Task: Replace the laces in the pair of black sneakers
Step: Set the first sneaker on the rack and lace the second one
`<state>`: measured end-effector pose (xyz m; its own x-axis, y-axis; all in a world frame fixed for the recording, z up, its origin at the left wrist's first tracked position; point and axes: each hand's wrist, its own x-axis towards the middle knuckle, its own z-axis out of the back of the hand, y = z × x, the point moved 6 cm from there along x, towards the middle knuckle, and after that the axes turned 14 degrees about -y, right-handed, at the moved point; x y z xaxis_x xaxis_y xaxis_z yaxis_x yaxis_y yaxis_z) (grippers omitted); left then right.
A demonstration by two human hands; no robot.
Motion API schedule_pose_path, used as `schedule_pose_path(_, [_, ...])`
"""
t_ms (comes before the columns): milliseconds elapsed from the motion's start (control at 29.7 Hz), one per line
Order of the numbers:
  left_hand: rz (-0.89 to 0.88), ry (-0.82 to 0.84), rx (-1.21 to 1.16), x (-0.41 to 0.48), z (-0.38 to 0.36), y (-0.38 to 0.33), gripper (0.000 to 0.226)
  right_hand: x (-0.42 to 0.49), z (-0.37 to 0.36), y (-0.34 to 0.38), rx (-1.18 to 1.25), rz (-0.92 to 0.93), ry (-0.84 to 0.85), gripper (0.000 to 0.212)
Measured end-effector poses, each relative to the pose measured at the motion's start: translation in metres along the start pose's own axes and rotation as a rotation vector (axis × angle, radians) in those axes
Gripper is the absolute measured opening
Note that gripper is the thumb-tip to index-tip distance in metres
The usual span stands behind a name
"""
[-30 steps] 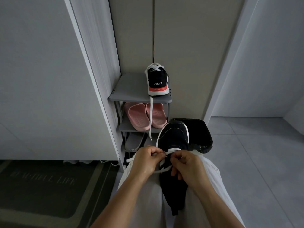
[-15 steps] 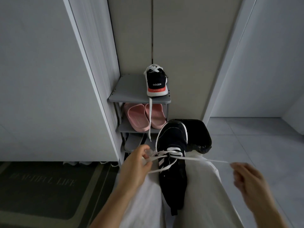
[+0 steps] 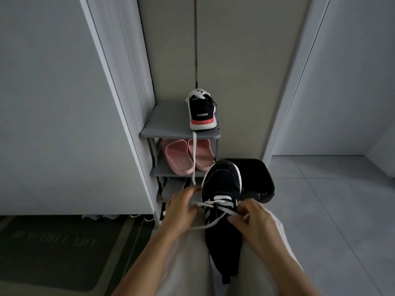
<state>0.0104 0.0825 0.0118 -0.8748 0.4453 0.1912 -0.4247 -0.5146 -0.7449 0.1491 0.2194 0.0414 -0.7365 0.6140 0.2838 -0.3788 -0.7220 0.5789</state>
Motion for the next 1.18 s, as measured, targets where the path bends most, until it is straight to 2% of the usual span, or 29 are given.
schedule_pose_path(101, [0.050,0.017,-0.006,0.001,-0.004,0.002,0.045,0.000,0.007,-0.019,0.130,-0.050,-0.018,0.024])
schedule_pose_path(202, [0.043,-0.013,-0.016,-0.003,-0.005,0.001,0.038,0.000,0.033,-0.057,0.330,-0.266,-0.050,0.031])
schedule_pose_path(303, [-0.020,-0.089,0.021,-0.006,-0.001,-0.002,0.031,-0.005,0.076,-0.117,0.154,-0.439,-0.218,0.025])
schedule_pose_path(370, [-0.048,-0.111,0.036,-0.007,0.000,-0.002,0.030,-0.012,0.085,-0.135,-0.062,-0.505,-0.210,0.022])
schedule_pose_path(437, [-0.054,-0.124,0.044,-0.008,0.001,-0.002,0.027,-0.014,0.071,-0.121,-0.177,-0.441,-0.127,0.004])
schedule_pose_path(504, [-0.093,-0.149,0.111,-0.009,0.003,-0.005,0.021,-0.009,0.046,-0.091,-0.137,-0.259,-0.117,0.028])
schedule_pose_path(538, [-0.118,-0.172,0.146,-0.009,0.006,-0.007,0.017,-0.006,0.035,-0.069,-0.064,-0.157,-0.120,0.033])
schedule_pose_path(639, [-0.210,-0.304,0.159,-0.009,0.019,-0.012,0.016,0.000,0.006,-0.020,0.017,-0.018,0.002,0.019])
schedule_pose_path(706, [-0.246,-0.409,0.136,-0.010,0.031,-0.014,0.024,-0.001,-0.003,-0.014,0.013,0.014,0.045,0.010])
schedule_pose_path(807, [-0.303,-0.498,0.208,-0.013,0.044,-0.016,0.029,-0.003,0.013,-0.042,0.231,-0.142,0.037,0.023])
schedule_pose_path(874, [-0.322,-0.472,0.234,-0.016,0.042,-0.014,0.032,-0.004,0.039,-0.087,0.251,-0.377,-0.051,0.031])
schedule_pose_path(941, [-0.270,-0.390,0.137,-0.020,0.037,-0.008,0.039,-0.008,0.068,-0.131,0.104,-0.570,-0.171,0.025])
schedule_pose_path(975, [-0.222,-0.335,0.061,-0.023,0.032,-0.005,0.044,-0.012,0.075,-0.142,-0.021,-0.626,-0.166,0.024])
schedule_pose_path(1042, [-0.129,-0.230,-0.065,-0.030,0.022,0.001,0.047,-0.016,0.074,-0.140,-0.303,-0.576,-0.024,0.014])
schedule_pose_path(1076, [-0.098,-0.200,-0.117,-0.034,0.019,0.001,0.046,-0.014,0.068,-0.129,-0.361,-0.500,0.012,0.020])
schedule_pose_path(1109, [-0.065,-0.181,-0.173,-0.037,0.018,0.001,0.045,-0.010,0.060,-0.114,-0.332,-0.415,-0.006,0.032])
schedule_pose_path(1177, [0.009,-0.136,-0.276,-0.039,0.018,0.000,0.045,0.000,0.044,-0.072,-0.110,-0.226,-0.069,0.036])
